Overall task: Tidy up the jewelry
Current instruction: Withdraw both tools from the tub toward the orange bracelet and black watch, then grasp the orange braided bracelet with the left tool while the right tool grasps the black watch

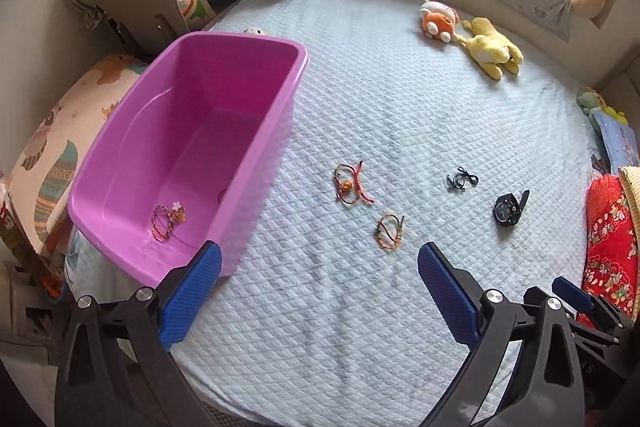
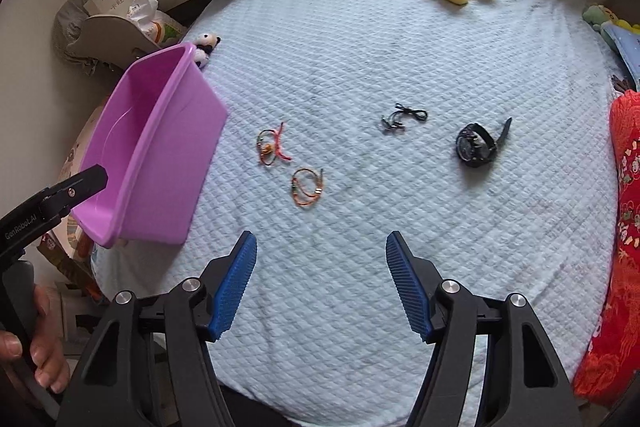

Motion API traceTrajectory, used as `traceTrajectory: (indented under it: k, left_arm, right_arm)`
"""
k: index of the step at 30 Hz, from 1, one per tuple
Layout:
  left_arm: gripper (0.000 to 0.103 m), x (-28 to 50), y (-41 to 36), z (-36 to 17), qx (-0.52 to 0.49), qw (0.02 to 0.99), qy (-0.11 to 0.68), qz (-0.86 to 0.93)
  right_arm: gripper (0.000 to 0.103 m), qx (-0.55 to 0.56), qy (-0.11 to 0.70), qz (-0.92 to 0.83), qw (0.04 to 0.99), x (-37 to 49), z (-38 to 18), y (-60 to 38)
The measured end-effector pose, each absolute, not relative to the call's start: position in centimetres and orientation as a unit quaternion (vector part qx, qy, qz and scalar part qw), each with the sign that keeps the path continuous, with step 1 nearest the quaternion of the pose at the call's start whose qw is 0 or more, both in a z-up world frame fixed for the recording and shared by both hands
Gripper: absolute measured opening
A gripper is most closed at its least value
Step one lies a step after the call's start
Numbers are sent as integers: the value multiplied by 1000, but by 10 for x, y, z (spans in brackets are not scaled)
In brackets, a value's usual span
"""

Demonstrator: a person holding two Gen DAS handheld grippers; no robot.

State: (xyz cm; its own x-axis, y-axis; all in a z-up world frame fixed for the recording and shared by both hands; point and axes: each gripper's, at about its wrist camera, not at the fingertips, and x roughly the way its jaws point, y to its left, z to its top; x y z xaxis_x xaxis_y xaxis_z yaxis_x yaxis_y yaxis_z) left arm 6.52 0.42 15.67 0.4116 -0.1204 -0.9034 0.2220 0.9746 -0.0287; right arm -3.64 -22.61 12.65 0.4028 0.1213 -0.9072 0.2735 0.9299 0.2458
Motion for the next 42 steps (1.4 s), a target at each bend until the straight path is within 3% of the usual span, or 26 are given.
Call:
traceTrajectory:
  k: [13,26,42]
  left_arm:
    - [97,37,-74,79,52,826,559,-55]
    - [97,79,-98,-55,43,831,550,-74]
    - [97,111,-118,-104,54,830,549,-80]
  right_arm:
    - [66,178,539,-52,822,-52,53,-341]
    - [66,153,498,-114,846,-17,-51,-374]
    - [66,155,500,-143,840,26,-96,-395]
